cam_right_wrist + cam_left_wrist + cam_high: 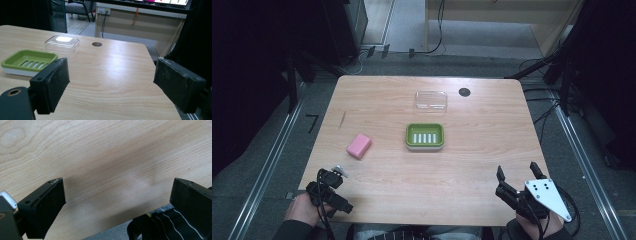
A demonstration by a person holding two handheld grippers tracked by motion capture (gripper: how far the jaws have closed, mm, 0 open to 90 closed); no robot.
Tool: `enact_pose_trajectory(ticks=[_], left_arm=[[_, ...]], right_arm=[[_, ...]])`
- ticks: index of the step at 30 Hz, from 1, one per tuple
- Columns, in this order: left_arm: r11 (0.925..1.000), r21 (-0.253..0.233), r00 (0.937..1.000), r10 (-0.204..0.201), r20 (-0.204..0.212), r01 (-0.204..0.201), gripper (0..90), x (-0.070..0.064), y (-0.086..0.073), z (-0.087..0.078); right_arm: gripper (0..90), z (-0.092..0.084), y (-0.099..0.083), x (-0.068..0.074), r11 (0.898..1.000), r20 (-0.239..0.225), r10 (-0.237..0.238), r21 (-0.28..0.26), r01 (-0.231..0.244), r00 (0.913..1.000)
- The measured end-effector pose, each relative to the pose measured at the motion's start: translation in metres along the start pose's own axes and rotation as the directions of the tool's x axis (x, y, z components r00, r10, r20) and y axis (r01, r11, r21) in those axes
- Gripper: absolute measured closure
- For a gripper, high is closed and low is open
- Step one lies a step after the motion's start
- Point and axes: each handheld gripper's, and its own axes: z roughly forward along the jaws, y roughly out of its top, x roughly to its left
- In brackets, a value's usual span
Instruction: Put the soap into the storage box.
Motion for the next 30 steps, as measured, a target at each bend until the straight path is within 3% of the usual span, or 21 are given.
enact_pose_trajectory(ticks=[13,19,30], left_arm=[[1.0,-0.002,1.0,0.004,-0.008,-0.004,0.3,-0.002,0.0,0.0],[0.9995,0.004,0.9994,0.031,-0.018,-0.031,0.3,-0.005,0.006,0.0],[0.9981,-0.026,0.9981,0.056,-0.026,-0.056,0.3,-0.003,0.016,-0.005]], right_arm=[[12.7,0.002,0.0,0.001,1.0,-0.008,-0.003,0.002,0.003,1.0],[12.7,0.004,-0.002,-0.004,1.0,-0.004,0.018,0.005,-0.018,0.9998],[12.7,0.001,0.0,0.001,1.0,-0.003,-0.001,0.003,0.001,1.0]])
